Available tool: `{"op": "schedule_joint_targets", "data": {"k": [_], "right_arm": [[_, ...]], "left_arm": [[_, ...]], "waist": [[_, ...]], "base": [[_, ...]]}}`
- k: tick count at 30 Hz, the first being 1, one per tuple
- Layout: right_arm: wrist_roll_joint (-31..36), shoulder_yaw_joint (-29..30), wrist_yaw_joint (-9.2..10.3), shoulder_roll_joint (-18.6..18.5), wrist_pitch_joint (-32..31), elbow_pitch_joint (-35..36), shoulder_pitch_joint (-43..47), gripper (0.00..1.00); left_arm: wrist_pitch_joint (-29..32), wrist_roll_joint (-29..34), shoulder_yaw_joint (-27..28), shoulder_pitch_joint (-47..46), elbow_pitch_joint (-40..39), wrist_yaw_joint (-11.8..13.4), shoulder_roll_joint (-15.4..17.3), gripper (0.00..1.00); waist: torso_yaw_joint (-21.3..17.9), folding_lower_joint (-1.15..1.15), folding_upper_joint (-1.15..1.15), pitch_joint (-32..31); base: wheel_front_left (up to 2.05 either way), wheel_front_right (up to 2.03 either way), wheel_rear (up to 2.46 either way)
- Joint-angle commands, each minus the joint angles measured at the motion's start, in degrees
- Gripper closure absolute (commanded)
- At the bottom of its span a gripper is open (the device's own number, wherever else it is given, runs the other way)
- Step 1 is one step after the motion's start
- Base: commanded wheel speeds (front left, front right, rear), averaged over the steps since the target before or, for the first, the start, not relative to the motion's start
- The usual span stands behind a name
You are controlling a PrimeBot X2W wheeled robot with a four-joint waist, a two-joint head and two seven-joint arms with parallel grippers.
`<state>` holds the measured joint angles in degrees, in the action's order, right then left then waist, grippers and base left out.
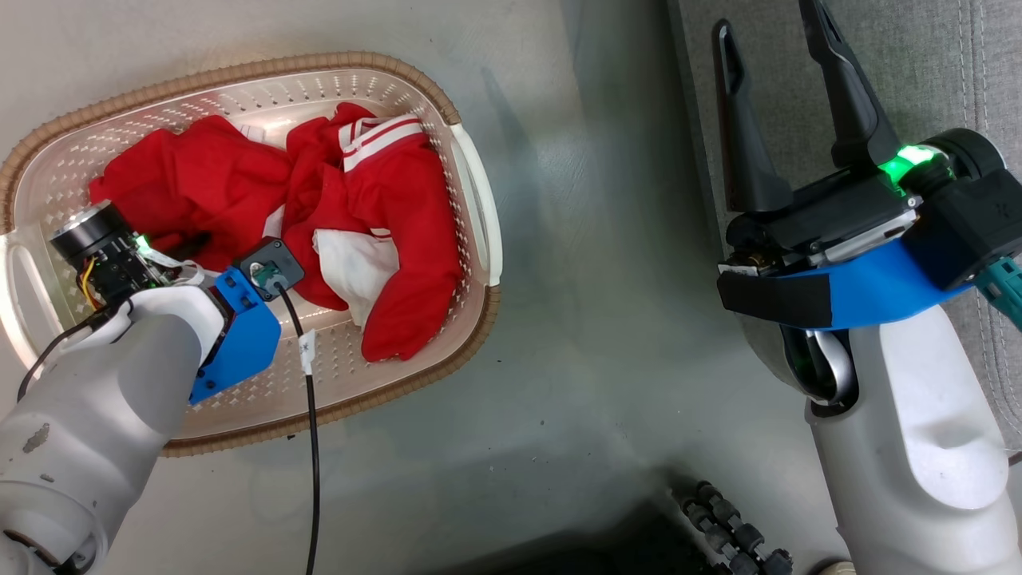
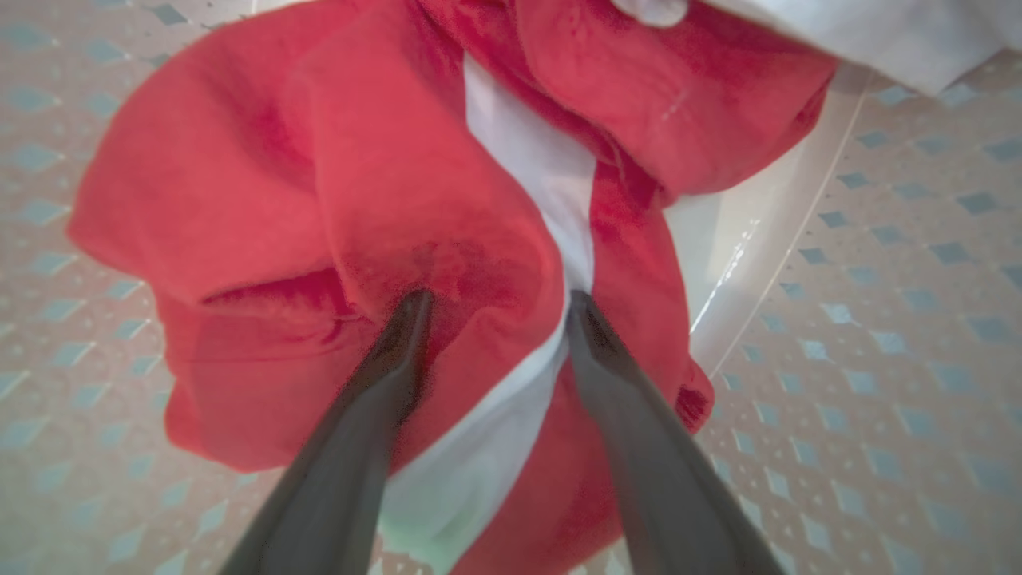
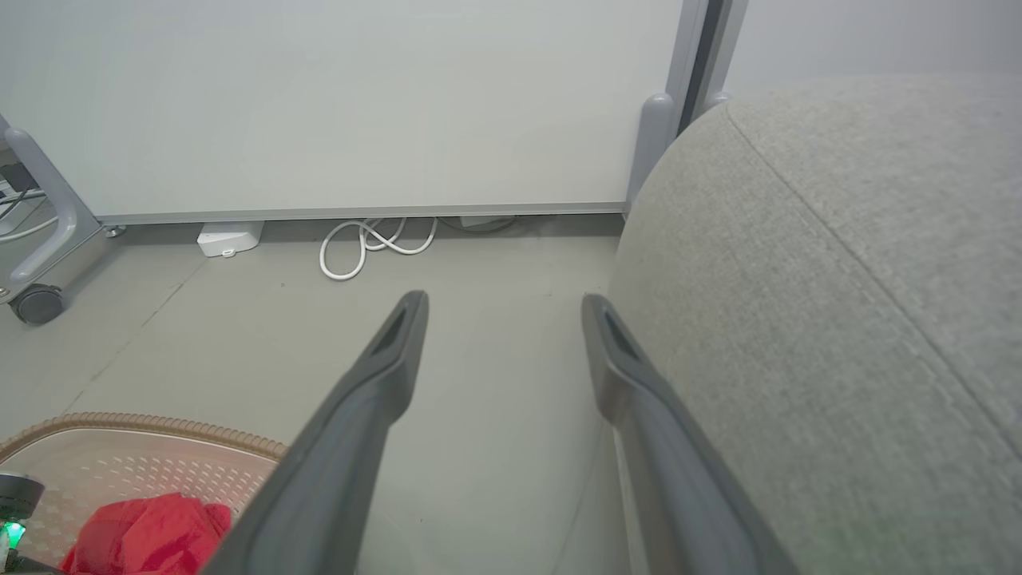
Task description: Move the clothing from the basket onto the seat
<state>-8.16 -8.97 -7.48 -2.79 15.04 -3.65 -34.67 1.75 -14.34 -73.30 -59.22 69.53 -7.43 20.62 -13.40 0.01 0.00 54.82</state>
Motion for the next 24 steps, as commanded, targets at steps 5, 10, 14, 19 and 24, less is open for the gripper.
{"op": "schedule_joint_targets", "data": {"k": [5,10,14,19,24], "right_arm": [[0.3,0.2,-0.03,-0.2,0.2,0.0,-0.7,0.00],[0.8,0.5,-0.03,-0.2,0.2,-0.4,-0.1,0.00],[1.3,0.6,-0.03,-0.2,0.2,-0.9,0.6,0.00],[2.5,1.3,-0.03,-0.2,0.2,-1.9,1.8,0.00],[3.8,2.0,-0.03,-0.2,0.2,-2.7,3.2,0.00]], "left_arm": [[0.0,0.7,-0.2,-0.3,-0.6,-0.1,-0.3,1.00],[-0.8,-1.0,-0.2,0.4,-1.1,-0.1,-1.2,1.00],[-1.6,-1.7,-0.2,1.3,-1.8,-0.1,-2.2,1.00],[-4.0,-4.1,-0.2,2.7,-2.6,-0.1,-3.8,1.00],[-6.8,-7.8,-0.2,3.8,-3.6,-0.1,-6.1,1.00]], "waist": [[0.2,-0.01,0.00,-0.3],[0.9,-0.01,0.00,-1.7],[1.7,-0.01,0.00,-3.4],[3.2,-0.01,0.00,-6.8],[5.2,-0.01,0.00,-10.5]], "base": [[0.00,0.00,0.00],[0.00,0.00,0.00],[0.00,0.00,0.00],[0.00,0.00,0.00],[0.00,0.00,0.00]]}}
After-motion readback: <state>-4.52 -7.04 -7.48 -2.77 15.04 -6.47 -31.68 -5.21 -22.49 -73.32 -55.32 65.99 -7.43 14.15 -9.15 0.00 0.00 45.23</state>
